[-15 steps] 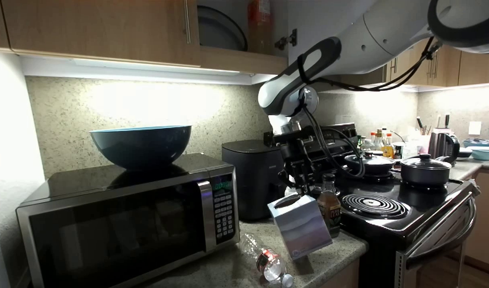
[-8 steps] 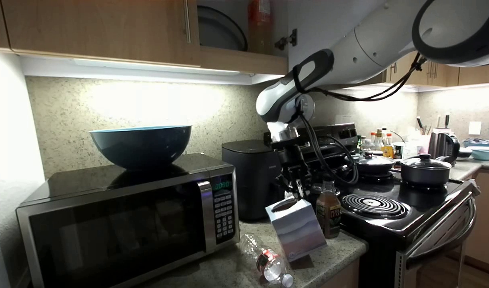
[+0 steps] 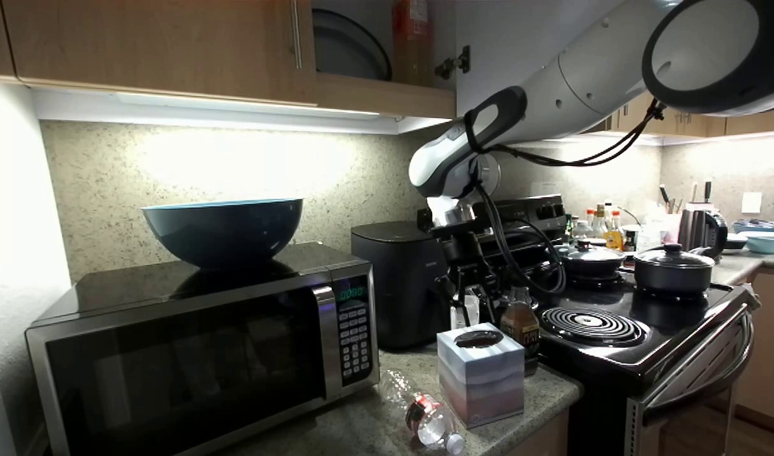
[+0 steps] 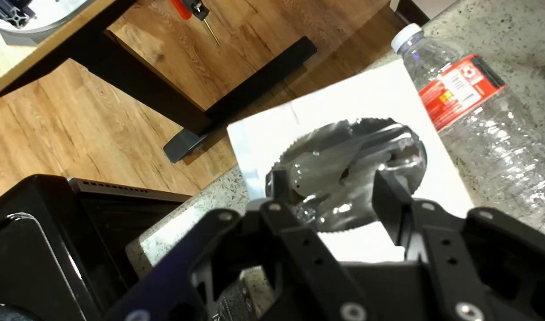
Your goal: Pick up the box from the cabinet and put it on the counter
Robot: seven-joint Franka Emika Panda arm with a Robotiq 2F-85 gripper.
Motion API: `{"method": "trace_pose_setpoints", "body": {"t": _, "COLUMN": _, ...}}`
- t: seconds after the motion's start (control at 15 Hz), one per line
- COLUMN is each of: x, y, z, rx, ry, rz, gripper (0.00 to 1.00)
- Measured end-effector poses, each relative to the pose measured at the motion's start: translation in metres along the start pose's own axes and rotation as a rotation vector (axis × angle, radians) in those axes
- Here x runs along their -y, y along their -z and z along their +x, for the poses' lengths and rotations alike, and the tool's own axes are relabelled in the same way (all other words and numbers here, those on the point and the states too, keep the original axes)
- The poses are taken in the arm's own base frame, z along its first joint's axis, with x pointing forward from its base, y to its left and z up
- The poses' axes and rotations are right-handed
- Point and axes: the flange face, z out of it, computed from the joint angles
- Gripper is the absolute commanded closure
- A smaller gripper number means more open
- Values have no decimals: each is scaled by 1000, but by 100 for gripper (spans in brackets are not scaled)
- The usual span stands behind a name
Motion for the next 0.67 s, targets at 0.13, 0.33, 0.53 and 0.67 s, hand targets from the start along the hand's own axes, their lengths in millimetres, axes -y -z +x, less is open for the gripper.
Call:
{"method": "trace_pose_setpoints", "body": {"t": 0.13, "x": -2, "y": 2, "z": 3, "rx": 5, "ry": -5, "rz": 15, "gripper": 5}}
{"method": "trace_pose_setpoints", "body": {"t": 0.33, "x": -3, "y": 8, "z": 3, "rx": 14, "ry": -6, "rz": 42, "gripper": 0}}
{"method": "trace_pose_setpoints", "body": {"t": 0.53, "x": 2, "y": 24, "z": -6, "rx": -12, "ry": 9, "rz": 61, "gripper": 0}}
{"method": "trace_pose_setpoints", "body": {"t": 0.67, "x": 8, "y": 39, "z": -21, "rx": -41, "ry": 29, "rz": 70, "gripper": 0}}
